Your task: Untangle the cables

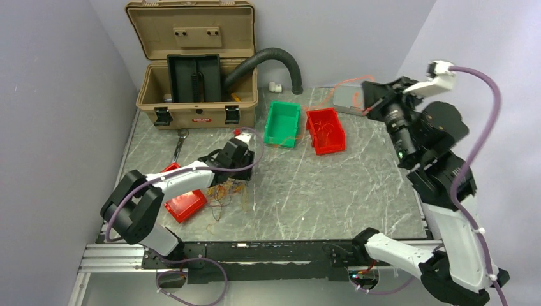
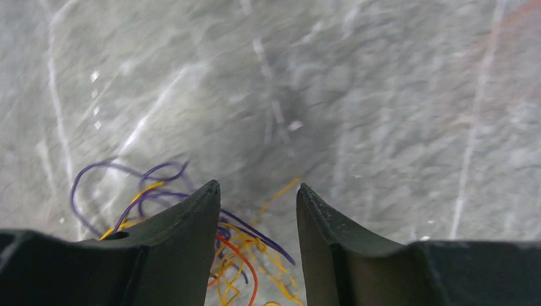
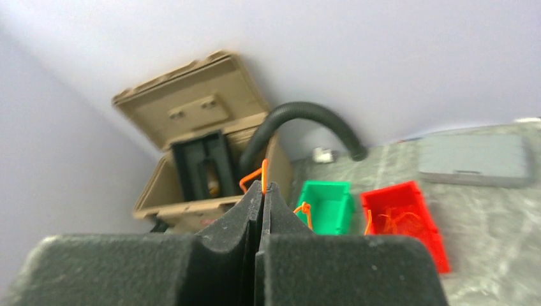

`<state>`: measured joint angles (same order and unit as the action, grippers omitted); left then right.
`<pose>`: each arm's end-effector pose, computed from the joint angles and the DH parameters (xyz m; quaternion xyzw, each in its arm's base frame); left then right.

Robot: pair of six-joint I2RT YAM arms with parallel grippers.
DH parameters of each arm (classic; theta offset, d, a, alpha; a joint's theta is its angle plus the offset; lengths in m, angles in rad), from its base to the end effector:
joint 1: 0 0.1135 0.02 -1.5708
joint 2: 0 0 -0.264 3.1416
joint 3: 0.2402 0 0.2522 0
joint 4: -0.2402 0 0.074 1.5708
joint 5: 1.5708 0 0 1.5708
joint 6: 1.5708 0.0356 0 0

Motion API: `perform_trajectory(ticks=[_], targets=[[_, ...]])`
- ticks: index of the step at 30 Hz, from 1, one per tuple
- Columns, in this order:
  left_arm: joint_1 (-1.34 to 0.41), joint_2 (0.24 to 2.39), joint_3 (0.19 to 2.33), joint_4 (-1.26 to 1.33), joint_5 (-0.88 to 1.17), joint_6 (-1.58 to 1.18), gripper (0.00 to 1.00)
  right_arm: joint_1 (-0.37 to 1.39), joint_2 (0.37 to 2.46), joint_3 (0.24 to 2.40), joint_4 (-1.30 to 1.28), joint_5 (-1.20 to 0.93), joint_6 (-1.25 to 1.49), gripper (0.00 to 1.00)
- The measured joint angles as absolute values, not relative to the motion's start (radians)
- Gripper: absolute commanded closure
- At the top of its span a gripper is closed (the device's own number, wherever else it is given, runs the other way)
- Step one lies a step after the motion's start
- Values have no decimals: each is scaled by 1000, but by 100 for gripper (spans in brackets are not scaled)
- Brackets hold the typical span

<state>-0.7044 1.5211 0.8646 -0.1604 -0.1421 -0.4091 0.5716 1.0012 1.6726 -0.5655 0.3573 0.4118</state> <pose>0.2413 -0.1984 0.1955 0.1106 0.9212 -0.1380 0.3466 0.1235 0.0646 0.5465 0.0792 0.6665 0.2407 0.7011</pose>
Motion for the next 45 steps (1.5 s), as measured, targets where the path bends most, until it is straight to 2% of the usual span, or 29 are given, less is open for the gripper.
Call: perform_trajectory(ticks=[7,13,20,27,32,42,45], targets=[[-579,1480,770,-163,-121,-450,58,572,847,1653,-612,686,398,100],[-575,1410,765,-168,-115,-448,51,570,756,1593,-612,767,384,100],[-577,1277,765,-166,-59,-428,36,571,853,1451,-630,570,386,100],[-593,1155,756,-167,-7,-394,19,571,905,1418,-624,332,383,100],[-595,1084,719,-144,27,-386,19,571,911,1366,-572,197,389,100],[-595,1090,698,-147,37,-390,20,571,967,1163,-559,65,419,100],[-595,1091,698,-155,37,-390,20,571,962,1155,-558,46,419,95]])
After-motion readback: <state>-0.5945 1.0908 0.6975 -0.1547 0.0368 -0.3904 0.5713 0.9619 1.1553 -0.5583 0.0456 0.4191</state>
